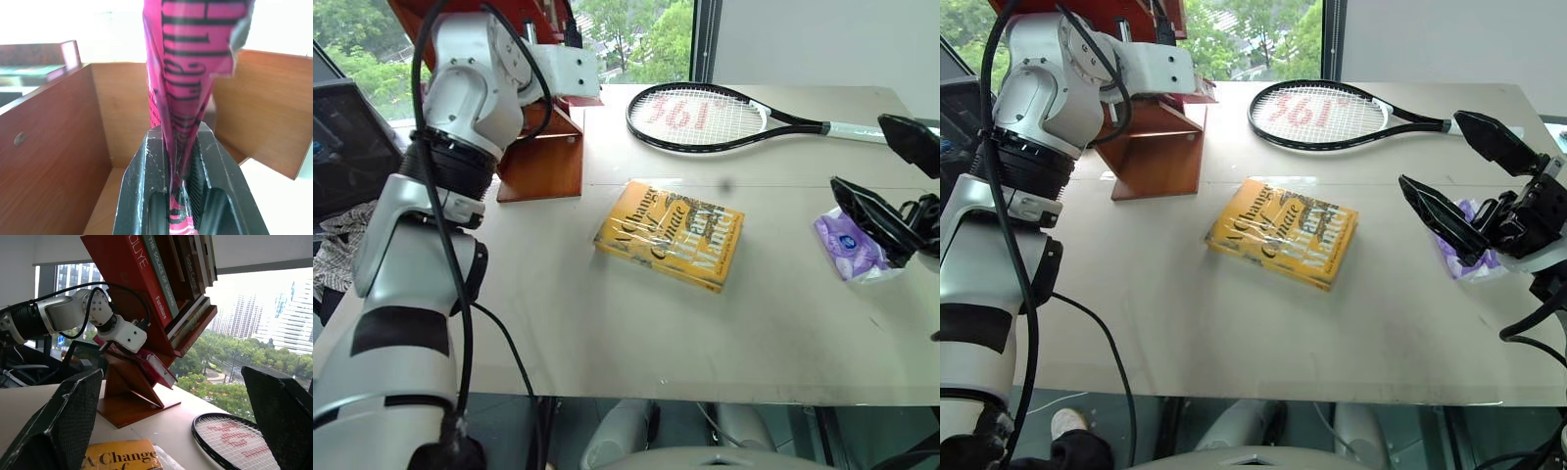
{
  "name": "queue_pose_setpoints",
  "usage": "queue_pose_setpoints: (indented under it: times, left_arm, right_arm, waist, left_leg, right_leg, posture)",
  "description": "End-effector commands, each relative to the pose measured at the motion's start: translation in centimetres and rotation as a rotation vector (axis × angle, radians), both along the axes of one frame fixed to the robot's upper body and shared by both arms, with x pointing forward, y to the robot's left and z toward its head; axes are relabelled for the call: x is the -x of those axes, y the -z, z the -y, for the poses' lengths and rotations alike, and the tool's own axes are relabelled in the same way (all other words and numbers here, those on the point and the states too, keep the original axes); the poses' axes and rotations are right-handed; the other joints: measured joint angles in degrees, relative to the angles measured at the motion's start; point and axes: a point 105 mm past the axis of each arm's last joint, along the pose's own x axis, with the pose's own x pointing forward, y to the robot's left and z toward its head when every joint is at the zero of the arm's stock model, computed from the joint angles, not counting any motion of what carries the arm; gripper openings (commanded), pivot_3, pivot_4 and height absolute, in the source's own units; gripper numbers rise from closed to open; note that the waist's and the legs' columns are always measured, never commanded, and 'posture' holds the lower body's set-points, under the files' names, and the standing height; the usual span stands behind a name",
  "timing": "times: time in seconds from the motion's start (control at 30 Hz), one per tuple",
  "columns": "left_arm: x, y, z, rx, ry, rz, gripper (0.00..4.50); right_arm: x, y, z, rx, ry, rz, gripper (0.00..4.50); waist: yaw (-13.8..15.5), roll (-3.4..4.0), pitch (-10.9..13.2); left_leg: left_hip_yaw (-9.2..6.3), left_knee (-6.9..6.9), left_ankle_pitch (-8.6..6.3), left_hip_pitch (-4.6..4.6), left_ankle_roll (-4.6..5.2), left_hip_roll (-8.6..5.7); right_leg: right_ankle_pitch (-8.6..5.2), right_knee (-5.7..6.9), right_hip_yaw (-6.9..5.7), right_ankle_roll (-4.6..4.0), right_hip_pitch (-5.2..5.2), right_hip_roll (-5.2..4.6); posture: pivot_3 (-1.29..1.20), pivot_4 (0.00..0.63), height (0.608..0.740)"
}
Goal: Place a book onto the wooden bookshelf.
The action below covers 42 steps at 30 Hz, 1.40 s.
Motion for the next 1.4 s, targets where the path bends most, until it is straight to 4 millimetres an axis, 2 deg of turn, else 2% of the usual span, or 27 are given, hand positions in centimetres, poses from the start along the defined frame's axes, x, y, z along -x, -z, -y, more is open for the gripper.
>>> queue_pose_setpoints:
  times: [0.03, 0.17, 0.23, 0.33, 0.5, 0.6, 0.67, 0.83, 0.97, 1.03, 1.13, 1.23, 1.3, 1.4]
  left_arm:
    - [-0.4, 0.8, -1.7, 0.029, -0.046, -0.02, 1.75]
    - [0.1, -1.1, -1.9, 0.031, 0.034, 0.063, 3.68]
    - [1.1, -1.8, -1.5, 0.082, 0.112, 0.076, 3.68]
    - [4.2, -2.8, -0.2, 0.195, 0.303, 0.073, 3.68]
    - [9.0, -2.1, 0.8, 0.443, 0.462, -0.036, 3.68]
    - [11.9, -0.9, 3.8, 0.724, 0.599, -0.191, 3.68]
    - [12.8, -0.7, 5.7, 0.91, 0.676, -0.238, 3.68]
    - [13.1, 0.2, 8.8, 1.166, 0.778, -0.224, 3.68]
    - [13.2, 3.5, 10.2, 1.276, 0.779, -0.256, 3.68]
    - [12.9, 5.4, 10.1, 1.317, 0.742, -0.266, 3.68]
    - [12.9, 10.5, 8.0, 1.318, 0.622, -0.319, 3.68]
    - [13.9, 12.7, 6.5, 1.318, 0.571, -0.339, 3.68]
    - [14.5, 14.5, 4.5, 1.3, 0.506, -0.349, 3.68]
    - [15.4, 16.3, 2.1, 1.292, 0.422, -0.359, 3.68]
  right_arm:
    - [0.9, -1.2, 0.0, 0.015, -0.001, 0.055, 4.5]
    - [1.1, -1.3, 0.5, 0.02, 0.009, 0.048, 4.5]
    - [1.2, -1.3, 0.9, 0.024, 0.018, 0.042, 4.5]
    - [1.4, -1.4, 1.7, 0.031, 0.03, 0.025, 4.5]
    - [1.7, -1.8, 2.4, 0.041, 0.042, 0.001, 4.5]
    - [1.6, -1.9, 2.2, 0.049, 0.044, -0.014, 4.5]
    - [1.3, -1.6, 2.0, 0.072, 0.067, -0.024, 4.5]
    - [0.4, -0.5, 1.2, 0.144, 0.138, -0.059, 4.5]
    - [-0.1, 1.7, 0.7, 0.219, 0.208, -0.122, 4.5]
    - [0.1, 3.3, 0.7, 0.279, 0.236, -0.162, 4.5]
    - [1.1, 6.7, 1.5, 0.33, 0.276, -0.276, 4.5]
    - [2.3, 8.9, 2.7, 0.359, 0.306, -0.35, 4.5]
    - [3.3, 10.2, 3.8, 0.377, 0.33, -0.402, 4.5]
    - [4.5, 12.0, 5.5, 0.419, 0.373, -0.465, 4.5]
  waist:
    - [-0.1, -0.06, 0.0]
    - [0.0, -0.15, 0.1]
    - [-0.2, -0.16, 0.1]
    - [-0.6, -0.3, 0.2]
    - [-0.7, -0.39, 0.2]
    - [-0.5, -0.39, 0.2]
    - [0.1, -0.42, 0.2]
    - [1.0, -0.36, 0.1]
    - [0.9, -0.35, 0.1]
    - [1.0, -0.38, 0.1]
    - [1.1, -0.32, -0.1]
    - [1.0, -0.36, 0.0]
    - [1.3, -0.38, 0.0]
    - [1.4, -0.31, 0.0]
  left_leg:
    - [0.0, 0.0, 0.0, 0.0, 0.0, 0.0]
    - [-0.02, 0.02, 0.0, -0.09, 0.0, 0.01]
    - [-0.02, 0.03, 0.0, -0.17, 0.0, 0.01]
    - [-0.02, 0.0, 0.0, -0.51, 0.0, 0.01]
    - [-0.15, 0.56, -0.01, -1.62, 0.0, 0.0]
    - [-0.22, 0.72, -0.02, -1.68, 0.02, -0.04]
    - [-0.35, 0.82, -0.03, -1.63, 0.04, -0.06]
    - [-0.32, 0.91, -0.02, -1.27, 0.03, -0.03]
    - [-0.19, 0.9, -0.01, -1.24, 0.01, 0.0]
    - [-0.2, 0.86, -0.01, -1.36, 0.01, 0.0]
    - [-0.18, 0.84, -0.01, -1.33, 0.01, 0.0]
    - [-0.14, 0.68, -0.02, -1.31, 0.01, 0.03]
    - [-0.14, 0.82, -0.02, -1.31, 0.01, 0.02]
    - [-0.09, 0.65, -0.03, -0.77, 0.01, 0.03]
  right_leg:
    - [0.0, 0.0, 0.0, 0.0, 0.0, 0.0]
    - [0.0, -0.06, -0.03, 0.0, -0.03, -0.01]
    - [0.01, -0.07, -0.03, 0.0, -0.11, -0.02]
    - [0.0, -0.07, 0.02, -0.01, -0.46, -0.02]
    - [0.01, -0.08, -0.33, -0.03, -1.27, -0.08]
    - [0.01, -0.09, -0.58, -0.03, -1.22, -0.2]
    - [0.04, -0.08, -0.7, -0.05, -1.06, -0.23]
    - [0.22, -0.03, -0.72, -0.09, -0.7, -0.15]
    - [0.28, -0.06, -0.59, -0.11, -0.7, -0.13]
    - [0.28, -0.12, -0.6, -0.11, -0.84, -0.12]
    - [0.28, -0.16, -0.59, -0.11, -0.81, -0.13]
    - [0.27, -0.19, -0.56, -0.12, -0.86, -0.09]
    - [0.3, -0.15, -0.55, -0.14, -0.81, -0.09]
    - [0.34, -0.18, -0.47, -0.19, -0.34, -0.08]
  posture:
    - [0.0, 0.15, 0.74]
    - [0.0, 0.15, 0.74]
    - [0.0, 0.15, 0.74]
    - [0.0, 0.15, 0.74]
    - [0.0, 0.15, 0.74]
    - [0.0, 0.15, 0.74]
    - [0.0, 0.15, 0.74]
    - [0.0, 0.15, 0.74]
    - [0.0, 0.15, 0.74]
    - [0.0, 0.15, 0.74]
    - [0.0, 0.15, 0.74]
    - [0.0, 0.15, 0.74]
    - [0.0, 0.15, 0.74]
    - [0.0, 0.15, 0.74]
